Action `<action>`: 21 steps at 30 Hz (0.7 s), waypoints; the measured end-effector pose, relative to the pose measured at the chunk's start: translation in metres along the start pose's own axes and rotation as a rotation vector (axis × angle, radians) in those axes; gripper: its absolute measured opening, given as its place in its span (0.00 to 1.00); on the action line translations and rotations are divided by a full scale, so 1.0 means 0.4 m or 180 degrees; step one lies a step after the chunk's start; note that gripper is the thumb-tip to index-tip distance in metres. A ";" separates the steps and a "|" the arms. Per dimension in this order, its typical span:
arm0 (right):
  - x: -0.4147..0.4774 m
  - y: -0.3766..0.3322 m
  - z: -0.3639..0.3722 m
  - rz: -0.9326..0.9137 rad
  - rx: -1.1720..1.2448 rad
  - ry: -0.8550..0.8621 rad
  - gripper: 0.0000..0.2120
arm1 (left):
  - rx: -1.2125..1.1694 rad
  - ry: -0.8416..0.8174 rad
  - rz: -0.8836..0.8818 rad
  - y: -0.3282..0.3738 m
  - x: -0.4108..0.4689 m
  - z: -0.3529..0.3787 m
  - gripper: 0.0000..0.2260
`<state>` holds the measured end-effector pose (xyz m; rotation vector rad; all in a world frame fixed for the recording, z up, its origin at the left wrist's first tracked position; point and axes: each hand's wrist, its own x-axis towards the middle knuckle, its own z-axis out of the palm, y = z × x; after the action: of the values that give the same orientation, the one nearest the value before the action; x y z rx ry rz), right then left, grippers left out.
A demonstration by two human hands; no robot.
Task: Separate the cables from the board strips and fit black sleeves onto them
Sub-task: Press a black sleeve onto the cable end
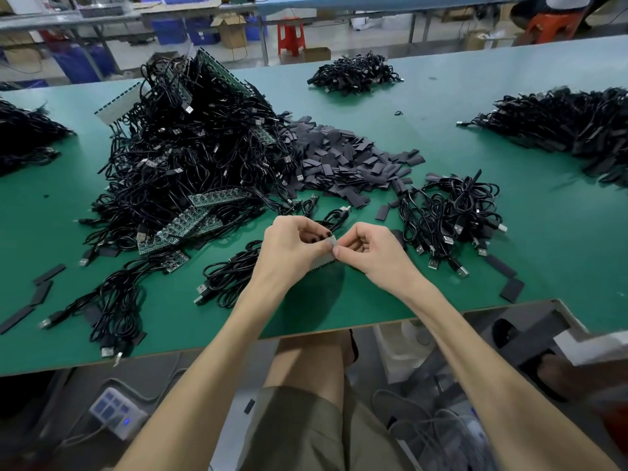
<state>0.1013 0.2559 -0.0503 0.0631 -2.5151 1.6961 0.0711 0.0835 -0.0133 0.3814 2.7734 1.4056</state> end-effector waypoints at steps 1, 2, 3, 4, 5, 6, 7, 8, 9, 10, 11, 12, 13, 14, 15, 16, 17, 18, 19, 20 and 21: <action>-0.001 -0.001 0.000 -0.0001 -0.0014 0.0001 0.05 | 0.0014 0.0007 -0.0008 0.001 0.000 0.001 0.05; -0.001 -0.002 0.000 0.0000 -0.0020 0.0006 0.05 | 0.0018 0.0018 -0.0020 0.001 0.000 0.002 0.05; -0.001 -0.002 0.001 0.0002 -0.0020 0.0015 0.05 | 0.0006 0.0029 -0.0039 0.000 0.000 0.002 0.05; -0.002 -0.002 0.001 0.0003 -0.0014 0.0030 0.05 | -0.0013 0.0035 -0.0063 0.000 0.000 0.002 0.05; -0.003 -0.002 0.000 0.0000 -0.0008 0.0044 0.05 | -0.0033 0.0040 -0.0087 0.001 0.000 0.002 0.06; -0.004 -0.002 0.000 -0.0005 -0.0006 0.0055 0.05 | -0.0044 0.0049 -0.0106 0.002 -0.001 0.004 0.05; -0.005 -0.001 0.000 -0.0009 -0.0016 0.0068 0.06 | -0.0034 0.0068 -0.0123 0.004 -0.001 0.007 0.05; -0.005 -0.001 0.000 -0.0011 -0.0042 0.0083 0.06 | 0.0018 0.0106 -0.0137 0.006 -0.002 0.011 0.04; -0.005 -0.001 0.000 -0.0011 -0.0070 0.0096 0.07 | 0.0098 0.0159 -0.0149 0.008 -0.003 0.015 0.03; -0.005 -0.002 0.000 -0.0006 -0.0077 0.0095 0.07 | 0.0160 0.0206 -0.0158 0.010 -0.005 0.018 0.03; -0.005 -0.004 0.001 0.0004 -0.0037 0.0090 0.07 | 0.0165 0.0235 -0.0162 0.009 -0.008 0.018 0.04; -0.004 -0.006 0.000 0.0015 0.0037 0.0104 0.06 | 0.0142 0.0250 -0.0143 0.006 -0.010 0.017 0.05; -0.003 -0.006 -0.001 0.0029 0.0115 0.0139 0.06 | 0.0162 0.0264 -0.0102 0.001 -0.011 0.017 0.05; -0.003 -0.006 -0.003 0.0041 0.0172 0.0179 0.06 | 0.0246 0.0279 -0.0058 -0.004 -0.013 0.015 0.05; -0.003 -0.006 -0.004 0.0039 0.0201 0.0223 0.05 | 0.0372 0.0288 -0.0028 -0.009 -0.014 0.010 0.04; -0.003 -0.006 -0.005 0.0026 0.0217 0.0276 0.05 | 0.0526 0.0286 -0.0016 -0.014 -0.014 0.003 0.04; -0.002 -0.006 -0.005 0.0017 0.0245 0.0339 0.05 | 0.0717 0.0287 -0.0019 -0.017 -0.014 -0.007 0.04; -0.002 -0.006 -0.004 0.0021 0.0302 0.0414 0.05 | 0.0968 0.0306 -0.0029 -0.019 -0.011 -0.017 0.04; -0.002 -0.006 -0.004 0.0036 0.0386 0.0496 0.06 | 0.1314 0.0354 -0.0027 -0.021 -0.007 -0.026 0.04; -0.001 -0.007 -0.005 0.0048 0.0482 0.0571 0.06 | 0.1732 0.0436 -0.0012 -0.023 -0.004 -0.033 0.05; -0.001 -0.008 -0.005 0.0046 0.0575 0.0629 0.06 | 0.2148 0.0546 0.0001 -0.027 -0.002 -0.036 0.07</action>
<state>0.1021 0.2564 -0.0465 -0.1035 -2.2238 1.8322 0.0681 0.0659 -0.0132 0.2650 3.3194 0.4712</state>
